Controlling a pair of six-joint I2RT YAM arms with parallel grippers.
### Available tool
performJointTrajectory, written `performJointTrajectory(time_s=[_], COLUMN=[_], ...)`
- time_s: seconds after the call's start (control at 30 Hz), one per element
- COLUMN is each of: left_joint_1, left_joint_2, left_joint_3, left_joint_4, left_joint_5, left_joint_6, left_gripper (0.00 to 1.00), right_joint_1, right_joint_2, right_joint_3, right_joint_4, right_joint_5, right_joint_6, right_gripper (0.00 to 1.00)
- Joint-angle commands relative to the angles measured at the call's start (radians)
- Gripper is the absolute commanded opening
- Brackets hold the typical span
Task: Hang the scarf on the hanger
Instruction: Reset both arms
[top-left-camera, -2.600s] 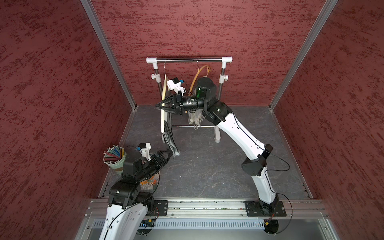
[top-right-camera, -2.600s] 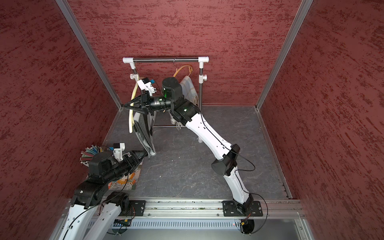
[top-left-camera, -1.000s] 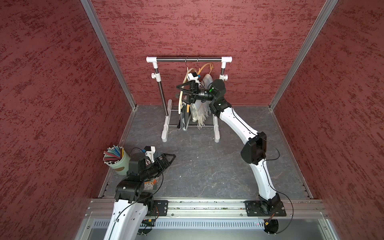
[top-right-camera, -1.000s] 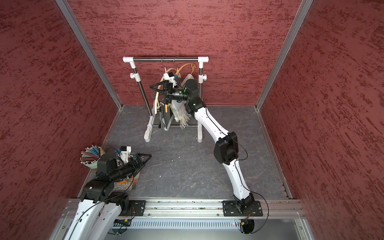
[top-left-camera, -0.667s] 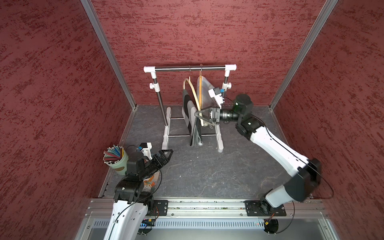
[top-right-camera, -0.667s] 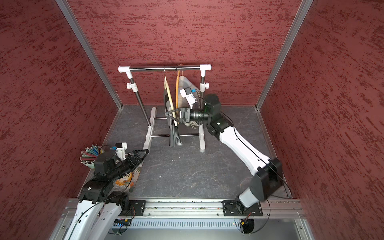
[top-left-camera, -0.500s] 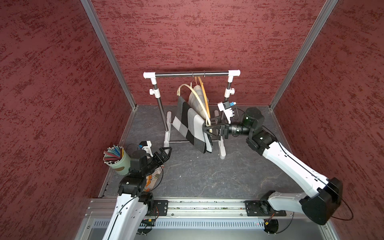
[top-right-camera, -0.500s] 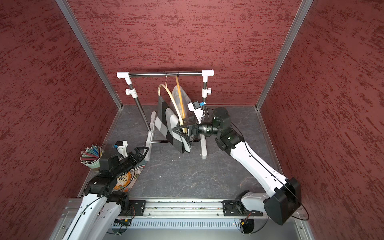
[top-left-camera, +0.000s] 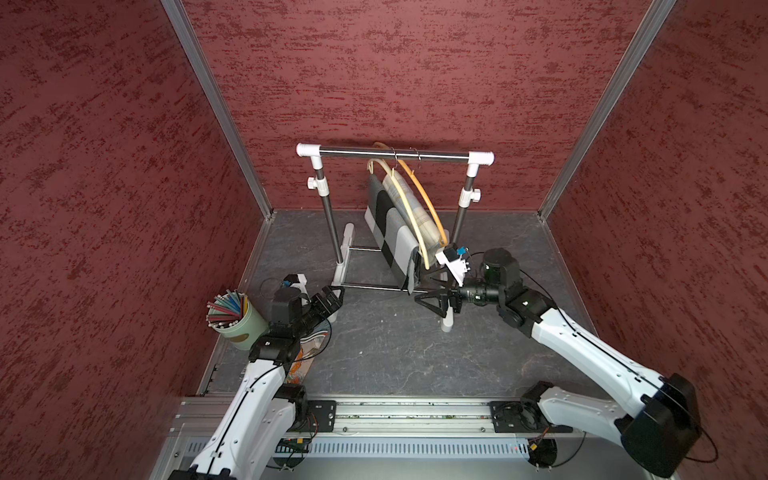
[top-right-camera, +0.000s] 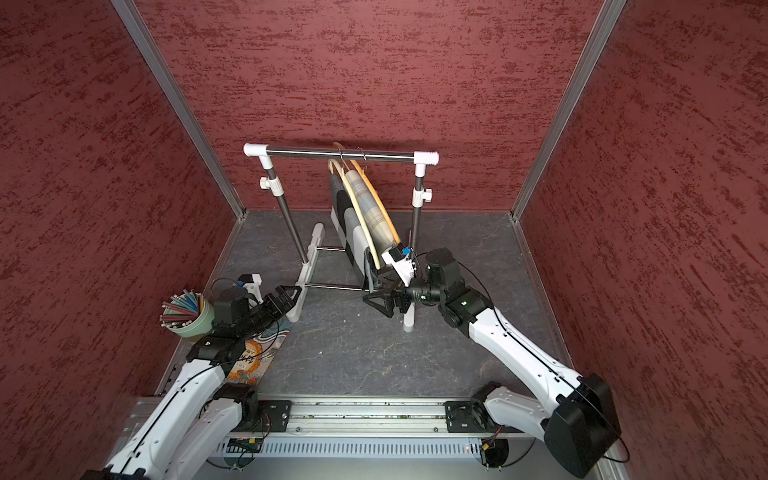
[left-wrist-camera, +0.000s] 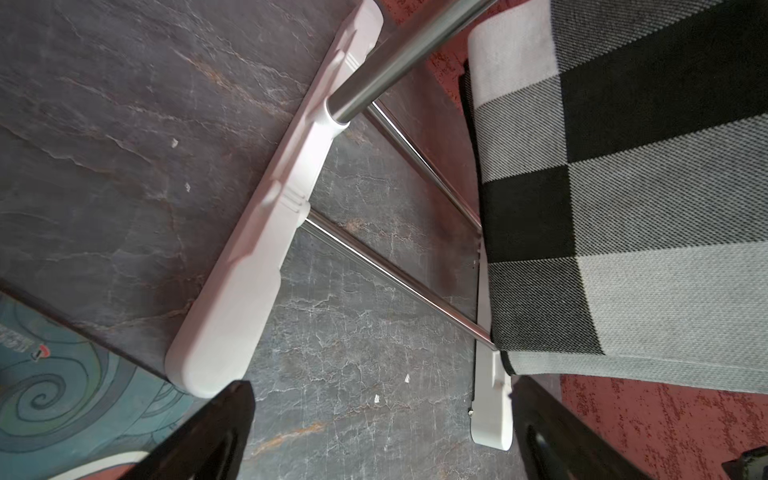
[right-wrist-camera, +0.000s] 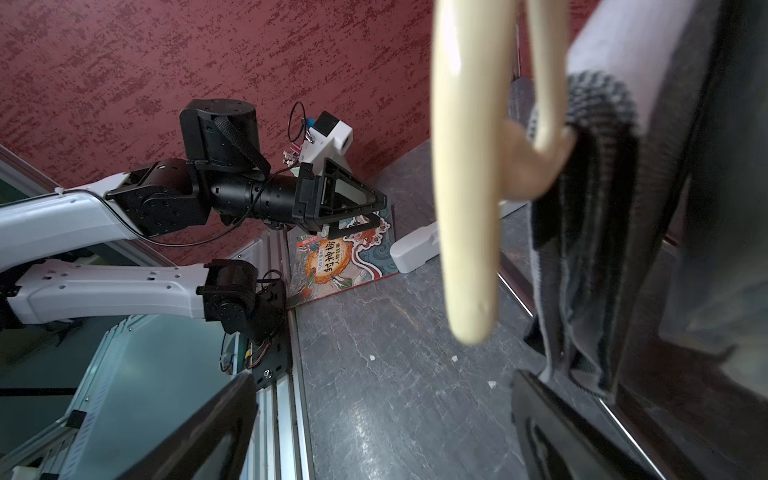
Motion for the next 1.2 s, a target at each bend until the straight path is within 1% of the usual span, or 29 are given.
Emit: performJointTrajectory(time_s=[0.0,0.07,0.13,0.2,0.3,0.37,0.47,0.5,0.53,0.57,0.63,0.67,0.7,0.73,0.77,0.8,0.83,0.87,0.9,0.93,0.97,1.0,1.03,1.07,1.1,1.13,1.17], left_joint_1=[0.006,0.006,0.006,0.007,0.005,0.005,0.002,-0.001,0.003,0.011,0.014,0.014,0.013,0.017,0.034,0.065,0.095,0.121,0.135,0.141,0.140,0.146,0.167,0.185,0.185,0.179,0.159], left_joint_2=[0.009,0.010,0.002,-0.010,-0.010,0.016,0.066,0.085,0.102,0.121,0.154,0.174,0.198,0.243,0.295,0.344,0.417,0.476,0.507,0.538,0.557,0.587,0.657,0.733,0.818,0.786,0.786], left_joint_3=[-0.007,-0.025,-0.051,-0.062,-0.072,-0.069,-0.065,-0.072,-0.069,-0.063,-0.061,-0.066,-0.074,-0.083,-0.092,-0.101,-0.116,-0.118,-0.113,-0.119,-0.109,-0.119,-0.131,-0.134,-0.134,-0.090,-0.059], left_joint_4=[0.057,0.079,0.124,0.159,0.231,0.276,0.348,0.387,0.401,0.412,0.482,0.528,0.582,0.637,0.697,0.753,0.825,0.903,0.925,0.999,1.026,1.103,1.199,1.301,1.366,1.194,1.173], left_joint_5=[-0.014,-0.051,-0.095,-0.159,-0.270,-0.341,-0.450,-0.478,-0.507,-0.507,-0.482,-0.476,-0.480,-0.494,-0.483,-0.439,-0.390,-0.363,-0.341,-0.316,-0.308,-0.296,-0.253,-0.223,-0.198,-0.182,-0.216], left_joint_6=[0.035,0.052,0.078,0.108,0.179,0.255,0.367,0.407,0.406,0.412,0.495,0.541,0.594,0.628,0.643,0.640,0.613,0.586,0.572,0.598,0.639,0.666,0.661,0.651,0.664,0.682,0.691], left_gripper=[1.00,1.00,1.00,1.00,1.00,1.00,1.00,1.00,1.00,1.00,1.00,1.00,1.00,1.00,1.00,1.00,1.00,1.00,1.00,1.00,1.00,1.00,1.00,1.00,1.00,1.00,1.00], right_joint_1=[0.004,0.004,0.004,0.003,-0.004,-0.018,-0.048,-0.070,-0.095,-0.114,-0.163,-0.189,-0.230,-0.281,-0.334,-0.360,-0.376,-0.382,-0.395,-0.422,-0.461,-0.496,-0.520,-0.525,-0.526,-0.534,-0.544], right_joint_2=[-0.021,-0.041,-0.076,-0.125,-0.205,-0.261,-0.335,-0.349,-0.358,-0.359,-0.315,-0.271,-0.219,-0.159,-0.078,-0.019,0.031,0.078,0.132,0.183,0.235,0.297,0.343,0.379,0.428,0.398,0.385], right_joint_3=[-0.034,-0.103,-0.187,-0.279,-0.357,-0.401,-0.459,-0.466,-0.475,-0.482,-0.513,-0.540,-0.557,-0.573,-0.589,-0.557,-0.544,-0.553,-0.580,-0.602,-0.607,-0.610,-0.608,-0.589,-0.577,-0.559,-0.537], right_joint_4=[0.028,0.070,0.119,0.170,0.139,0.119,0.115,0.117,0.130,0.156,0.263,0.372,0.434,0.498,0.598,0.601,0.656,0.764,0.909,1.042,1.092,1.172,1.185,1.184,1.234,1.129,1.092], right_joint_5=[0.094,0.164,0.266,0.448,0.732,0.896,1.177,1.222,1.235,1.239,1.268,1.291,1.297,1.271,1.248,1.268,1.251,1.226,1.197,1.152,1.071,1.001,0.897,0.861,0.853,0.829,0.816], right_joint_6=[-0.079,-0.081,-0.072,-0.052,-0.014,-0.002,0.004,0.005,-0.009,-0.028,-0.089,-0.106,-0.106,-0.093,-0.091,-0.067,-0.095,-0.129,-0.151,-0.136,-0.078,-0.075,-0.080,-0.095,-0.101,-0.089,-0.084], right_gripper=[0.98,0.98,0.98,0.98,0.98,0.98,0.98,0.98,0.98,0.98,0.98,0.98,0.98,0.98,0.98,0.98,0.98,0.98,0.98,0.98,0.98,0.98,0.98,0.98,0.98,0.99,0.98])
